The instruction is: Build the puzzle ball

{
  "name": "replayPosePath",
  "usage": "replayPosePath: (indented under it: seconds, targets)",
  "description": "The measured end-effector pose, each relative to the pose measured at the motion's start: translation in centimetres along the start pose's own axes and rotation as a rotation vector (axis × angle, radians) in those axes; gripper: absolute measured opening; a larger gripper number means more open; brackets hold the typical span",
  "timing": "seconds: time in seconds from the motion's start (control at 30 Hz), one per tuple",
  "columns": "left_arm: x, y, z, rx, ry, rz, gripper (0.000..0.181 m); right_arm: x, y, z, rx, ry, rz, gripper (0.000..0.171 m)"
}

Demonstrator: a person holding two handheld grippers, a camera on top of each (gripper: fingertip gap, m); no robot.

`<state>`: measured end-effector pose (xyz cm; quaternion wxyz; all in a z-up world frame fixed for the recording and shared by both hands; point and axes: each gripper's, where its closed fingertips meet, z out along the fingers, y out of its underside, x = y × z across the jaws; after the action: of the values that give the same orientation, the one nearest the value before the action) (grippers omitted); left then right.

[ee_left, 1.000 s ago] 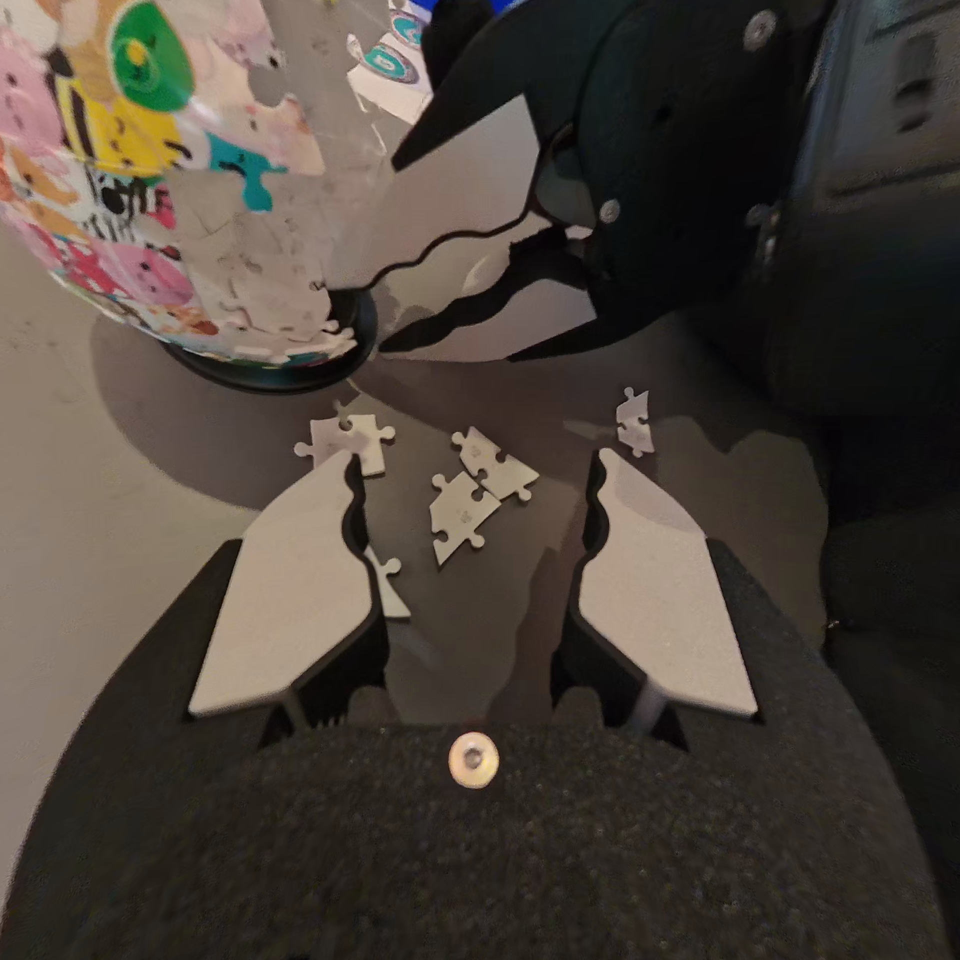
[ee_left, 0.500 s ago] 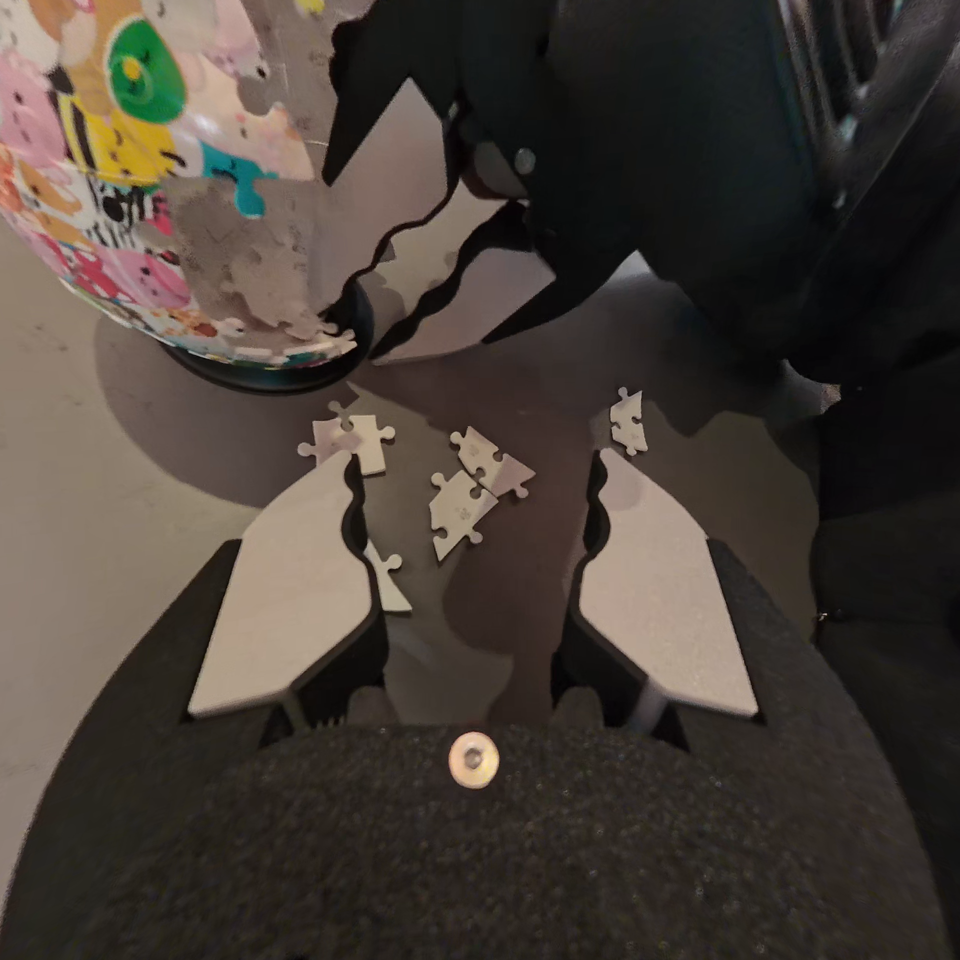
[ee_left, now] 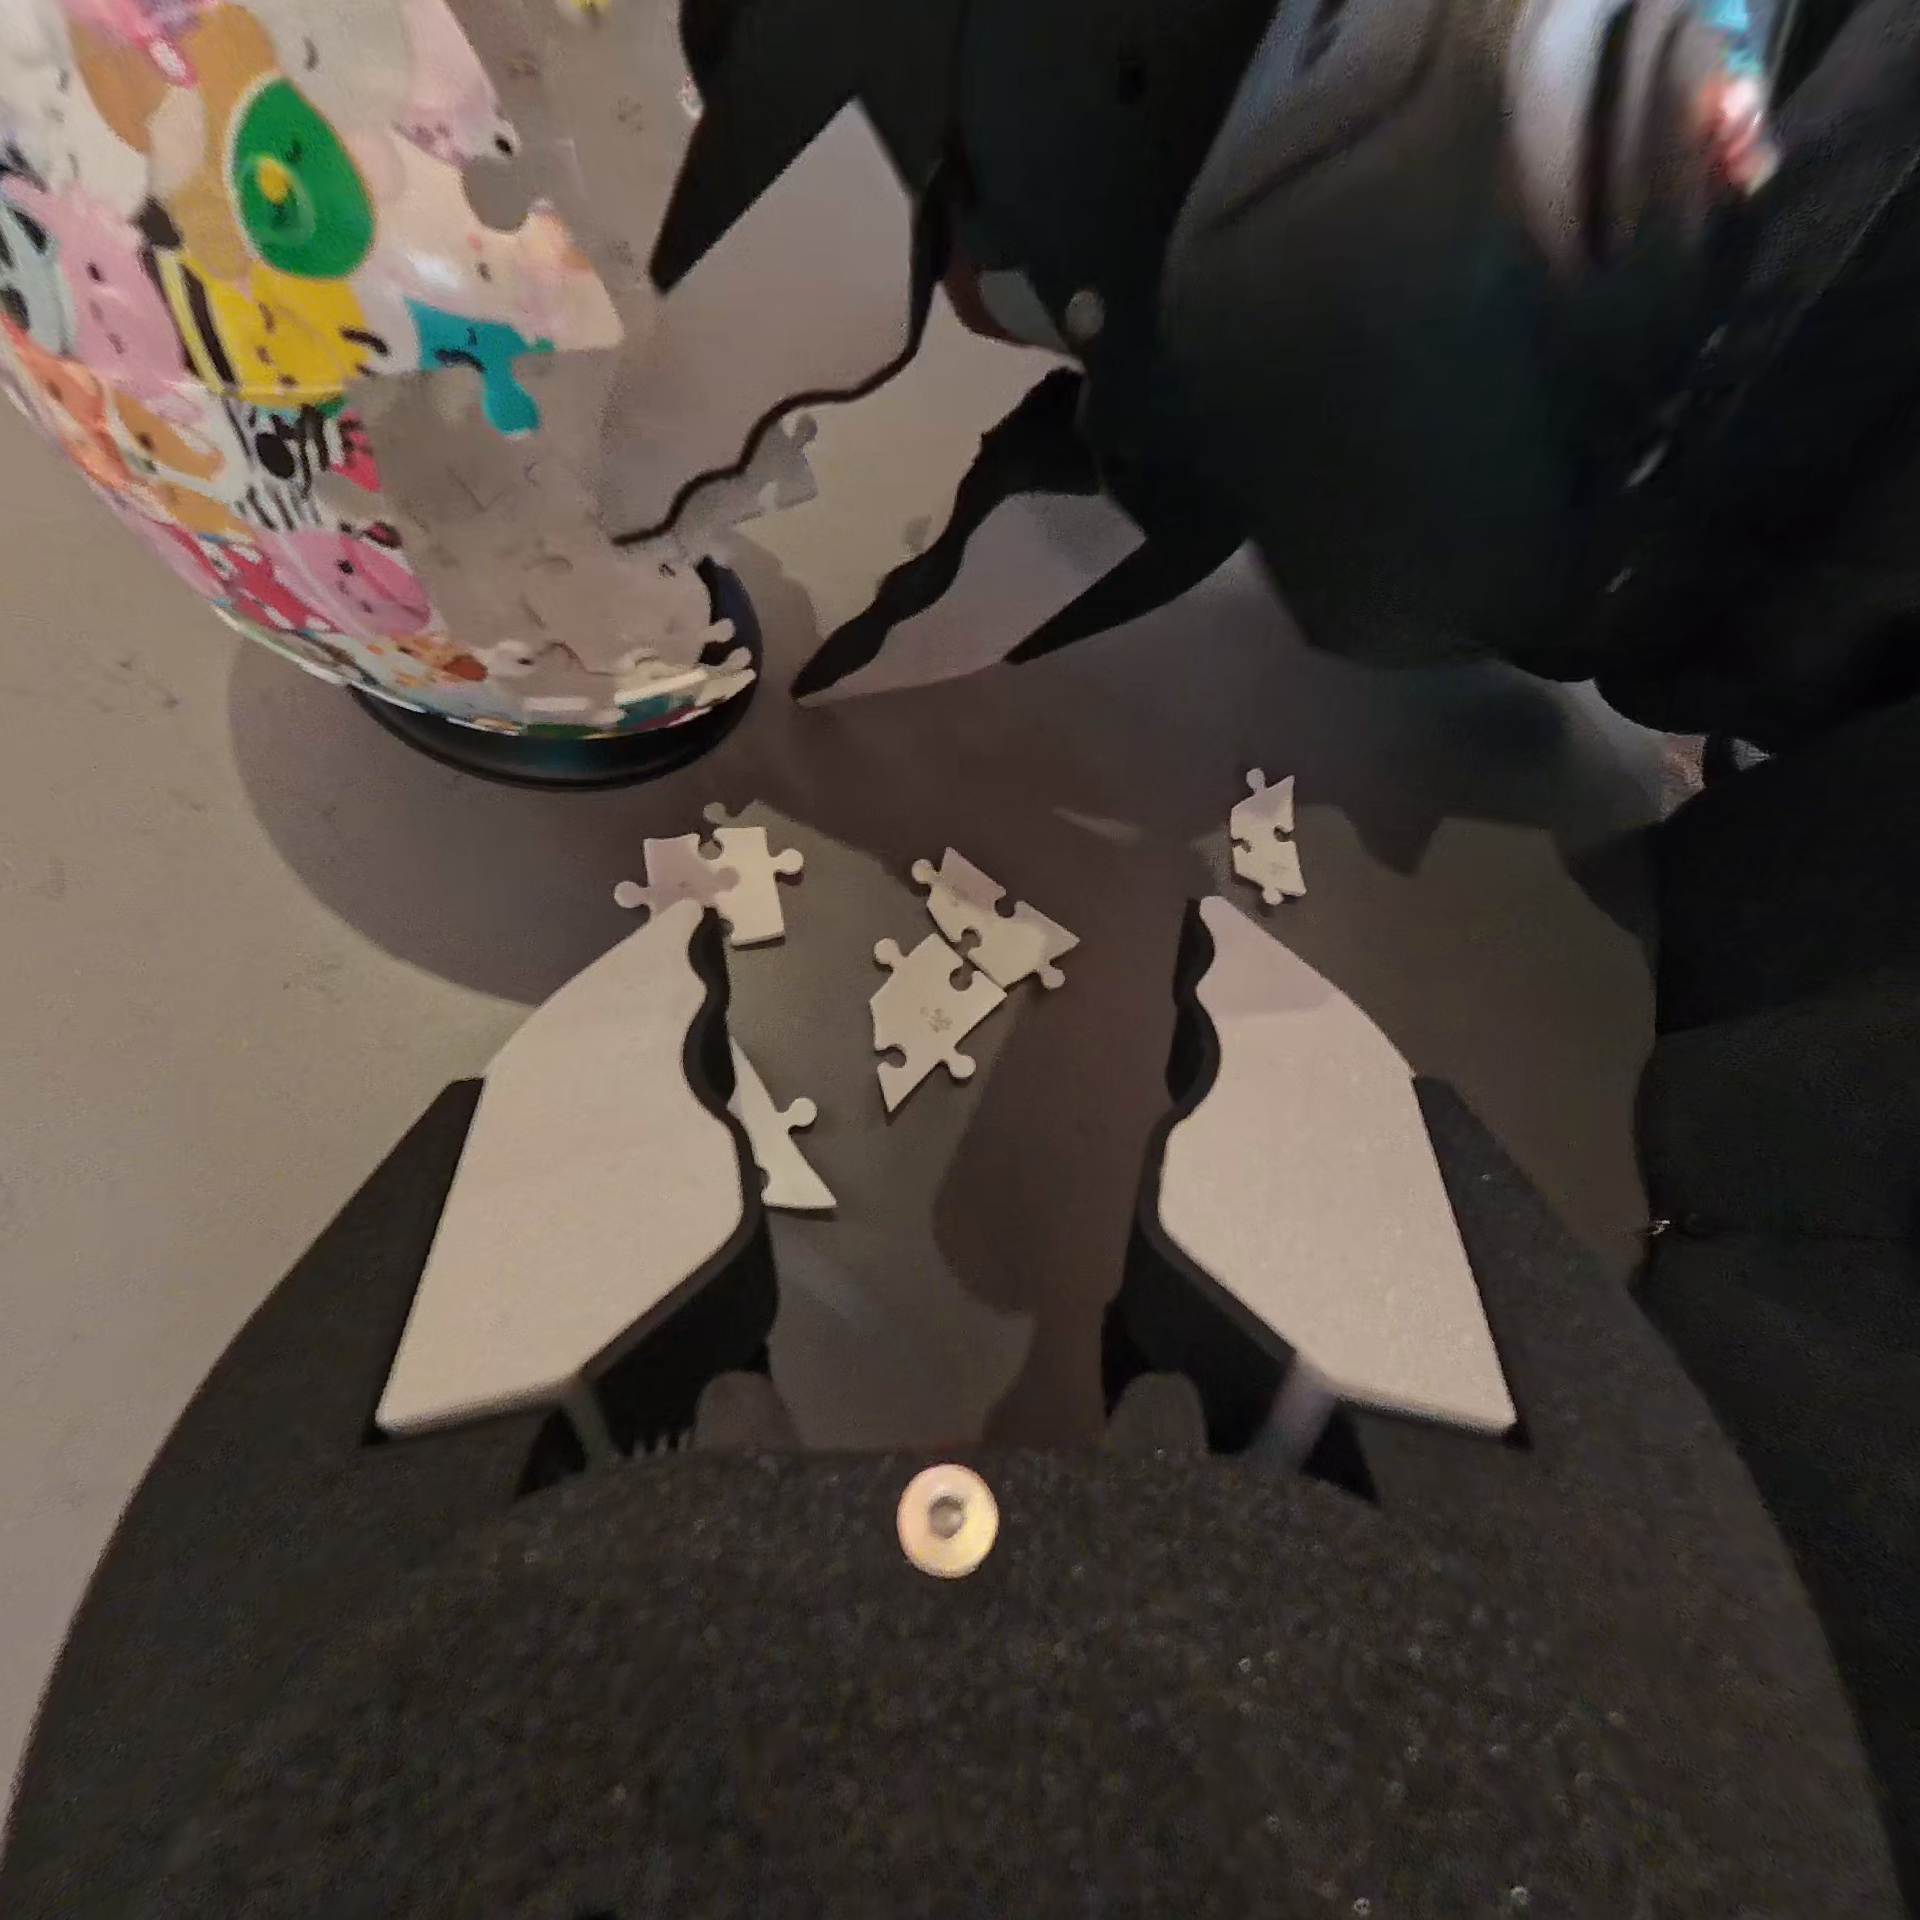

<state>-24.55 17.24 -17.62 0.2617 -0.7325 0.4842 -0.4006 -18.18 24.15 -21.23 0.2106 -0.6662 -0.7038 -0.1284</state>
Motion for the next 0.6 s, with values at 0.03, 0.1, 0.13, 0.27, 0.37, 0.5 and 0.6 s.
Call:
replayPosePath:
  seconds: [0.03, 0.1, 0.13, 0.27, 0.37, 0.5, 0.6]
  targets:
    - [0.0, 0.0, 0.0, -0.001, 0.0, -0.001, 0.082, 0.0, -0.2, 0.2, 0.002, -0.003, -0.001, 0.039]
    - [-0.1, 0.1, 0.0, -0.002, 0.0, -0.004, 0.082, -0.4, -0.5, 0.5, 0.003, -0.033, 0.008, 0.025]
    - [-0.2, 0.1, -0.1, -0.002, -0.002, -0.005, 0.082, -0.4, -0.5, 0.4, -0.003, -0.036, 0.016, 0.025]
    - [-0.4, 0.0, -0.2, 0.005, -0.004, -0.013, 0.082, -0.1, -0.3, -0.5, -0.011, 0.038, -0.004, 0.007]
    - [-0.4, 0.0, -0.2, 0.008, 0.001, -0.017, 0.082, 0.0, -0.4, -2.0, 0.001, 0.092, 0.007, 0.003]
    - [-0.1, -0.1, -0.2, 0.007, 0.005, -0.011, 0.082, -0.6, 0.1, -2.6, -0.067, 0.101, -0.035, 0.003]
    - [0.0, 0.0, 0.0, -0.001, 0.002, -0.005, 0.082, -0.6, 0.1, -2.7, -0.111, 0.069, 0.008, 0.003]
